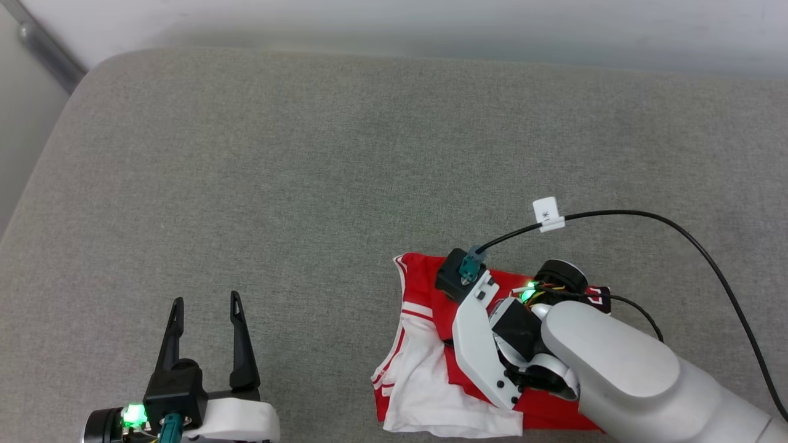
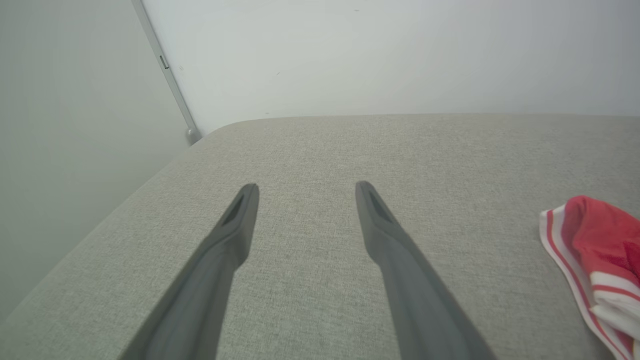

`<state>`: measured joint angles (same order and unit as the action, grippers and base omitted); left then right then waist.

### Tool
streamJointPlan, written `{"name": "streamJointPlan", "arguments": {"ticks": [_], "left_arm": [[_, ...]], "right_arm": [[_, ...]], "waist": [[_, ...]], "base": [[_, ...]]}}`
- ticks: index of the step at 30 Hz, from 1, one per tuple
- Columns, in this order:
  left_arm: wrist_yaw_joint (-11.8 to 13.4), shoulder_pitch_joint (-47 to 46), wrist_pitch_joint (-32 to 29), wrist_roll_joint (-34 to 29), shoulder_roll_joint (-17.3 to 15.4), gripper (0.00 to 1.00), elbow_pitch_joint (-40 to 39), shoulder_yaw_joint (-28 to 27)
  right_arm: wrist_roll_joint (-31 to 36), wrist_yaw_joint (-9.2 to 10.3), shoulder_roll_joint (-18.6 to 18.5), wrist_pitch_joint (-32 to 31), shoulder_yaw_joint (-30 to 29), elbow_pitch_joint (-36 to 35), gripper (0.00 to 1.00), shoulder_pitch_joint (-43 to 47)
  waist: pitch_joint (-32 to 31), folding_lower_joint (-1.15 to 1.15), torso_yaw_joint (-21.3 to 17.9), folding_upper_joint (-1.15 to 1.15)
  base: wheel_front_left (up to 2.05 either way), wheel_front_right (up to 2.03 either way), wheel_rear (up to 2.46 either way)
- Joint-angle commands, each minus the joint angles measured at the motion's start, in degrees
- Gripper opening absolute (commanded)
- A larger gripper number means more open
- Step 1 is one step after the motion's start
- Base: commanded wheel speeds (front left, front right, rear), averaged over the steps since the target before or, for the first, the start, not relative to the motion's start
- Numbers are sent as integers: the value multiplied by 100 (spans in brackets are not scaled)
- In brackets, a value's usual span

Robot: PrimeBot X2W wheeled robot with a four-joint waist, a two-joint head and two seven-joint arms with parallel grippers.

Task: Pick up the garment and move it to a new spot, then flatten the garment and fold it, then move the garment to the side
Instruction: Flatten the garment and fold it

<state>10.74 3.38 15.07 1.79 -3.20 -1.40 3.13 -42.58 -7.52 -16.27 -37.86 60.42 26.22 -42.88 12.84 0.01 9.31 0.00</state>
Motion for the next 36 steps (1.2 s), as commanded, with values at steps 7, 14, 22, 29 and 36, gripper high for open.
{"name": "streamJointPlan", "arguments": {"ticks": [7,14,22,29,36], "left_arm": [[-13,168,13,9,15,100,37,-139],[-123,404,13,18,23,100,-1,-274],[-148,533,13,-14,28,100,14,-302],[-206,576,13,-65,30,100,29,-341],[-246,703,13,-113,30,100,15,-367]], "right_arm": [[122,6,-264,1085,446,-155,100,-458],[631,5,-633,3061,-474,-284,100,-430],[2014,5,-491,4990,-2566,172,100,326],[2955,5,-41,5305,-4481,-531,100,1549],[3437,5,544,5302,-5570,-1655,100,2981]], "waist": [[-289,-1,-147,0],[-621,-1,-387,0],[-793,-1,-633,0],[-914,-1,-731,0],[-1048,-1,-844,0]], "base": [[0,0,0],[0,0,0],[0,0,0],[0,0,0],[0,0,0]]}}
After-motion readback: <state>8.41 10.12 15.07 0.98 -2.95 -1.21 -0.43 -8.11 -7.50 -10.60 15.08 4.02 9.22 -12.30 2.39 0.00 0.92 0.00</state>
